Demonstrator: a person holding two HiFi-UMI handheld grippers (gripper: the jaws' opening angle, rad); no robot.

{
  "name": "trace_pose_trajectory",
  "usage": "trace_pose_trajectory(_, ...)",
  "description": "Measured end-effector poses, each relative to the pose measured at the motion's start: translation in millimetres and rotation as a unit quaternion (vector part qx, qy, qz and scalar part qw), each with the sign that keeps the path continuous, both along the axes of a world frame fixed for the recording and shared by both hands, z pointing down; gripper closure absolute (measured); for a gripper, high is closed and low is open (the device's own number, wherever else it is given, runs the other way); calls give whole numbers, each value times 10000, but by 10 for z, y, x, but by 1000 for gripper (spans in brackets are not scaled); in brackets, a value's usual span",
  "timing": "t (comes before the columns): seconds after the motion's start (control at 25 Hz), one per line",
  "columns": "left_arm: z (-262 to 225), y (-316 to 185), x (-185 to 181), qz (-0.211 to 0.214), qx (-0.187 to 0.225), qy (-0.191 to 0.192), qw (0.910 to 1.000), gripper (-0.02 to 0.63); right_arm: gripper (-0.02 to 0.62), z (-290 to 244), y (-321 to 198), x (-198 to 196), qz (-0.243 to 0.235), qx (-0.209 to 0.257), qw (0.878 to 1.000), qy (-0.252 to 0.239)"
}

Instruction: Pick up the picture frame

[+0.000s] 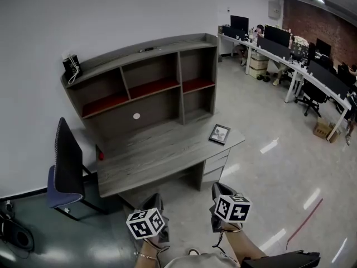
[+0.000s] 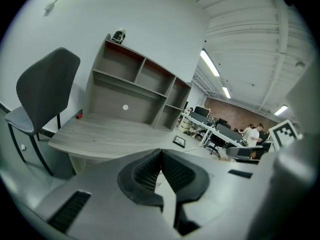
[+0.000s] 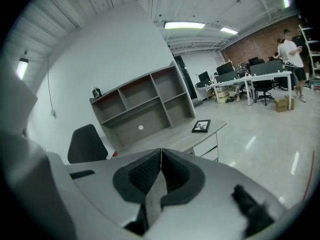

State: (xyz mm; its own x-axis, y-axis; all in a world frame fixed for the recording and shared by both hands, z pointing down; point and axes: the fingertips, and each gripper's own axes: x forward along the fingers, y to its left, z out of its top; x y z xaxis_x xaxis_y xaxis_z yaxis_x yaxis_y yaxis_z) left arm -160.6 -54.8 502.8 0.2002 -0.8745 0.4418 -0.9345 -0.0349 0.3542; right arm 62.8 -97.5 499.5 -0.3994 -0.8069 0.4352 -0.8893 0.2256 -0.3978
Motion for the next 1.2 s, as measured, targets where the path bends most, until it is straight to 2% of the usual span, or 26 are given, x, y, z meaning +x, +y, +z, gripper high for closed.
trace_pose_trajectory(0.56, 156, -382, 155, 137, -177, -13, 9997, 592, 563, 203, -279, 195, 202, -251, 9994, -151)
trace_pose_trajectory(0.8, 77, -764, 238, 369, -11, -67, 9993, 592, 563, 131, -593, 226, 349, -121, 9991, -192)
trace_pose_trajectory(1.2, 19, -1518, 96, 551, 80, -109, 9984, 592, 563, 98, -1274, 76, 502, -95, 9985, -201)
